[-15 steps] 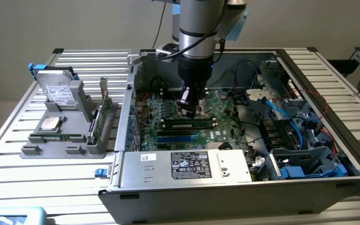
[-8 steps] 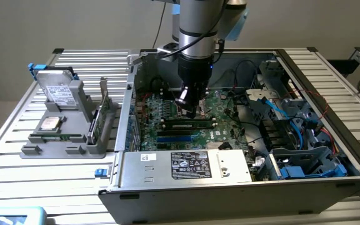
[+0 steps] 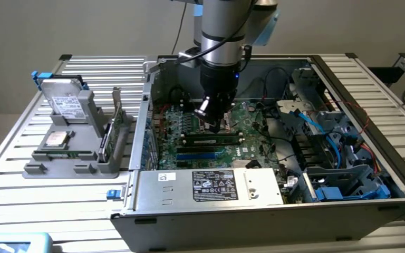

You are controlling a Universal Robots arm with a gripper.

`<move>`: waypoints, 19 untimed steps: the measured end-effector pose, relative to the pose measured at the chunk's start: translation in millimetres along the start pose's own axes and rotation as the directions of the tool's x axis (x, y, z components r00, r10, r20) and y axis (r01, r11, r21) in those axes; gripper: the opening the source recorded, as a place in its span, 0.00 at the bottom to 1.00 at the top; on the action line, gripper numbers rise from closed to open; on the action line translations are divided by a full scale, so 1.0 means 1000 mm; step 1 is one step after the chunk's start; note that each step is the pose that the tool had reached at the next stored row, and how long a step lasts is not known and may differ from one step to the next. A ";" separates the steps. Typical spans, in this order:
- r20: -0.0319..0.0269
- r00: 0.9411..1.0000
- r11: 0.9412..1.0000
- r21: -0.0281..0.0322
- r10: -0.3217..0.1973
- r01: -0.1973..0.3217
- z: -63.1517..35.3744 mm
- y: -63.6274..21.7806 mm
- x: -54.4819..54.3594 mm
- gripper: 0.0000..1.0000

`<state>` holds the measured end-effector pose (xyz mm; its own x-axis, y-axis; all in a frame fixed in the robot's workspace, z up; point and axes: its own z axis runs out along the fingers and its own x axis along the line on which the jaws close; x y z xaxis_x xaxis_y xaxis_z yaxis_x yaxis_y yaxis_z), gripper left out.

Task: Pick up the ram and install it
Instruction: 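Press down the ram until it locks into place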

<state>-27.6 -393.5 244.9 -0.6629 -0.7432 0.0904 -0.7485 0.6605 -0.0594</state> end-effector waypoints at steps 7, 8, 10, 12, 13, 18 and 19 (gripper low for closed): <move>-0.002 0.996 0.996 -0.004 0.089 -0.089 0.0000 0.0000 0.000 0.11; -0.003 0.995 0.995 -0.005 0.101 -0.101 0.0000 0.0000 0.000 0.11; -0.003 0.992 0.992 -0.005 0.123 -0.123 0.0000 0.0000 0.000 0.11; -0.002 0.989 0.989 -0.006 0.146 -0.146 0.0000 0.0000 0.000 0.11; -0.002 0.988 0.988 -0.006 0.157 -0.157 0.0000 0.0000 0.000 0.11; -0.002 0.978 0.978 -0.007 0.211 -0.211 0.0000 0.0000 0.000 0.11; -0.002 0.975 0.975 -0.007 0.222 -0.222 0.0000 0.0000 0.000 0.11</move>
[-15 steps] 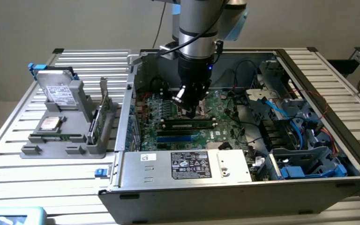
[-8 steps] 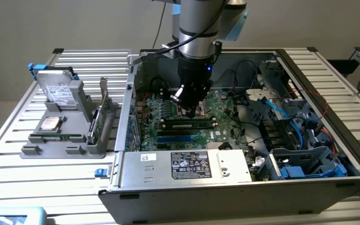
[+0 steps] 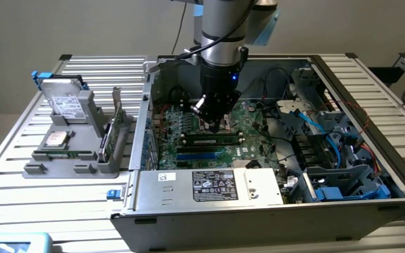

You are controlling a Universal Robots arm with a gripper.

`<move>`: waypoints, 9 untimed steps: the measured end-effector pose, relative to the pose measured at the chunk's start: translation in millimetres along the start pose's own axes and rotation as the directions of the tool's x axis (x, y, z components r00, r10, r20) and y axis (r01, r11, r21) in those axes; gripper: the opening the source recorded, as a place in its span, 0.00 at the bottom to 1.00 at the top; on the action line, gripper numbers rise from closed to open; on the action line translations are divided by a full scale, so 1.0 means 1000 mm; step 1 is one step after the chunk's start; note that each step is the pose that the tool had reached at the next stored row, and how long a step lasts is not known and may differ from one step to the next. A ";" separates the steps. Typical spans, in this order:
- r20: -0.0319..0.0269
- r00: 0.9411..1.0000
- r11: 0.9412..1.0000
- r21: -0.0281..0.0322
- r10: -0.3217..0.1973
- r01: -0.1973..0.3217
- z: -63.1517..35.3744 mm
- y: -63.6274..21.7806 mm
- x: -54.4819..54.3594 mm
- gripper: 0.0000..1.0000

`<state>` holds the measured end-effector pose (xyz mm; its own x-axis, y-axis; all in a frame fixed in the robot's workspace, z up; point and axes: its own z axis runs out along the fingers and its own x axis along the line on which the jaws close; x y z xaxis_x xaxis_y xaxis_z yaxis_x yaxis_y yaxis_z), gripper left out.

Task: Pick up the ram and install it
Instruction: 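Press down the ram until it locks into place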

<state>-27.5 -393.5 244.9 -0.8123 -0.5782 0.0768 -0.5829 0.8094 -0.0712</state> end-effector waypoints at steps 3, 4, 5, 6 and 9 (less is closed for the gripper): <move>0.000 0.999 0.999 -0.001 0.033 -0.033 0.0000 0.0000 0.000 0.11; 0.000 0.999 0.999 -0.001 0.044 -0.044 0.0000 0.0000 0.000 0.11; 0.000 0.998 0.998 -0.001 0.056 -0.056 0.0000 0.0000 0.000 0.11; 0.000 0.998 0.998 -0.002 0.067 -0.067 0.0000 0.0000 0.000 0.11; 0.000 0.995 0.995 -0.002 0.100 -0.100 0.0000 0.0000 0.000 0.11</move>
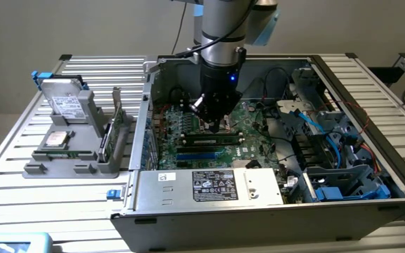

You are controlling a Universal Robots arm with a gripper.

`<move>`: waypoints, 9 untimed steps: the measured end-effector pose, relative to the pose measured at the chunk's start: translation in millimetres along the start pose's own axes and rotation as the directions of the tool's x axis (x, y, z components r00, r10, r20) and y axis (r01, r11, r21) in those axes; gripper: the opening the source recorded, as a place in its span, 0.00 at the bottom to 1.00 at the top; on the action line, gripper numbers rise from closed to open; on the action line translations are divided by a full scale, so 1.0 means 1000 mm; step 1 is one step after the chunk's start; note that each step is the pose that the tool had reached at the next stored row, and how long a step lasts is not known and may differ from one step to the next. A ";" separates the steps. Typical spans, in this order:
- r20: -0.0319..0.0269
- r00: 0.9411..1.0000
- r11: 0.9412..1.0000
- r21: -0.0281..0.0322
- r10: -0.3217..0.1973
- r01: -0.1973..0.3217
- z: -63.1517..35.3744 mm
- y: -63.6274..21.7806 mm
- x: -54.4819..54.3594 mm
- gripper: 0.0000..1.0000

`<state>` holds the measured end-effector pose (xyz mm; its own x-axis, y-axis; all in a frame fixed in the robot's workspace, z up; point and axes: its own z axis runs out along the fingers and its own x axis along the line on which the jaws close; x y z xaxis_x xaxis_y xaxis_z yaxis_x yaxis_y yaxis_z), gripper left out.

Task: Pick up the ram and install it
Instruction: 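Press down the ram until it locks into place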

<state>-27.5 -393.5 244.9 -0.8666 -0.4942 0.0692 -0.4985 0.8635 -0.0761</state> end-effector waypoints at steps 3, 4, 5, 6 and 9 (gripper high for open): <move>0.000 0.999 0.999 -0.001 0.033 -0.033 0.0000 0.0000 0.000 0.11; 0.000 0.999 0.999 -0.001 0.045 -0.045 0.0000 0.0000 0.000 0.11; 0.000 0.998 0.998 -0.002 0.056 -0.056 0.0000 0.0000 0.000 0.11; 0.000 0.998 0.998 -0.002 0.067 -0.067 0.0000 0.0000 0.000 0.11; -0.001 0.995 0.995 -0.003 0.100 -0.100 0.0000 0.0000 0.000 0.11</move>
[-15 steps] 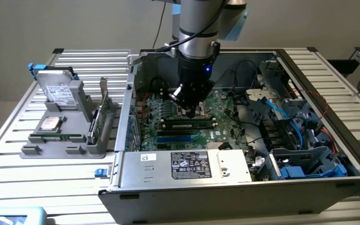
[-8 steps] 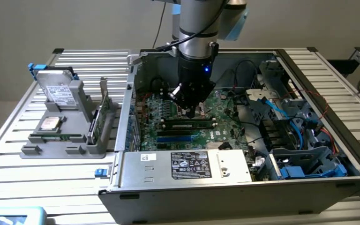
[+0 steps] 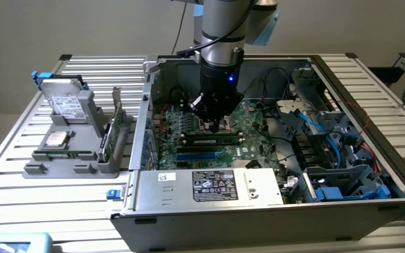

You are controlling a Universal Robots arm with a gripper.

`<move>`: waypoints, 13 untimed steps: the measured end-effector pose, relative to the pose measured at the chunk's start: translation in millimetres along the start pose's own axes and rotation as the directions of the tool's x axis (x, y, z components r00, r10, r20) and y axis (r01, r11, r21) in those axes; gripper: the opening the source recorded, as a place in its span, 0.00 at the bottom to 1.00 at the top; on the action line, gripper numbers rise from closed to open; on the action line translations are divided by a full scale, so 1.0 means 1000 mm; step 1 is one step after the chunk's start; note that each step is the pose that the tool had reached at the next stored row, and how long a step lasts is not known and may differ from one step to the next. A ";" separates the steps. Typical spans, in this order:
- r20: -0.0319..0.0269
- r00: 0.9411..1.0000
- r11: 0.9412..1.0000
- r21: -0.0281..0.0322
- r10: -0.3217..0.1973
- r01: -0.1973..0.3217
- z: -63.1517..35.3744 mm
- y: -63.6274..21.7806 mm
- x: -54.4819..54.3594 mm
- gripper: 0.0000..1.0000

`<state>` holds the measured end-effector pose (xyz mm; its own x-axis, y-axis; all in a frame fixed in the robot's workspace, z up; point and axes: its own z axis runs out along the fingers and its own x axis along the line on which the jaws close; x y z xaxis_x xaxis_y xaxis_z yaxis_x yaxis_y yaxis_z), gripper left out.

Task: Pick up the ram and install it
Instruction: 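Press down the ram until it locks into place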

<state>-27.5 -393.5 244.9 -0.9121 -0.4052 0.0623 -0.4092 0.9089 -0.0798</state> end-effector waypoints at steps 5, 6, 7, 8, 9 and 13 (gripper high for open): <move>-0.001 0.998 0.998 -0.002 0.056 -0.056 0.0000 0.0000 0.000 0.11; -0.002 0.998 0.998 -0.003 0.067 -0.067 0.0000 0.0000 0.000 0.11; -0.002 0.997 0.997 -0.003 0.079 -0.079 0.0000 0.0000 0.000 0.11; -0.003 0.996 0.996 -0.003 0.090 -0.090 0.0000 0.0000 0.000 0.11; -0.003 0.995 0.995 -0.004 0.101 -0.101 0.0000 0.0000 0.000 0.11; -0.005 0.990 0.990 -0.005 0.139 -0.139 0.0000 0.0000 0.000 0.11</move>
<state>-27.5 -393.5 244.9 -0.9599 -0.2746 0.0558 -0.2785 0.9569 -0.0826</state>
